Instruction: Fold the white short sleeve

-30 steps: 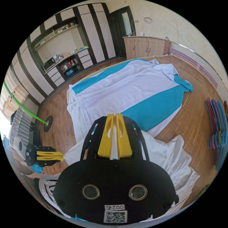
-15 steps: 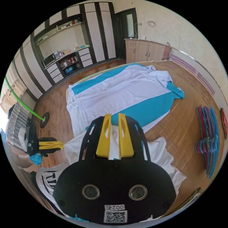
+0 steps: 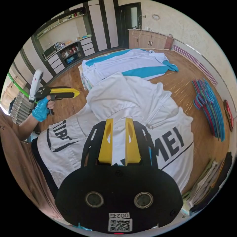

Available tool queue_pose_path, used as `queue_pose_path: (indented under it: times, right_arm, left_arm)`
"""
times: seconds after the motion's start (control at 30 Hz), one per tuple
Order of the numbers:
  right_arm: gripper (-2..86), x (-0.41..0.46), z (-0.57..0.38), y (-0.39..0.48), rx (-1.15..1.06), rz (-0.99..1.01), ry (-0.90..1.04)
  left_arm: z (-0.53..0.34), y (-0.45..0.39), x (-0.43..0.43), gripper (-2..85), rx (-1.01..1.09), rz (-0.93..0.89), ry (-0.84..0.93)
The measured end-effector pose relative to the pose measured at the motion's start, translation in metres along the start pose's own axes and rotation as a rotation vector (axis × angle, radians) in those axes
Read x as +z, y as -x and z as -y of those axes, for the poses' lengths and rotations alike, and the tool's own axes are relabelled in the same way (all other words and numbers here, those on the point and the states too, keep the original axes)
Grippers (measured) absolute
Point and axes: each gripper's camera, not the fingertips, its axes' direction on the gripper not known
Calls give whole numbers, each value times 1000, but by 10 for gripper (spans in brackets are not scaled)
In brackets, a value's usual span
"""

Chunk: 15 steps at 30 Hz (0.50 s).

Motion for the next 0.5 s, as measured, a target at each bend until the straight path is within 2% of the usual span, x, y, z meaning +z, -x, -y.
queue_pose_path:
  times: [0.17, 0.3, 0.5]
  right_arm:
    - [82, 14, -17, 11, 59, 100, 5]
    - [79, 28, -21, 19, 68, 73, 57]
    - [17, 32, -30, 21, 73, 96, 61]
  left_arm:
    - [20, -40, -4, -12, 130, -53, 22]
    - [35, -74, -4, -5, 239, -86, 60]
    - [55, -116, -6, 4, 359, -106, 92]
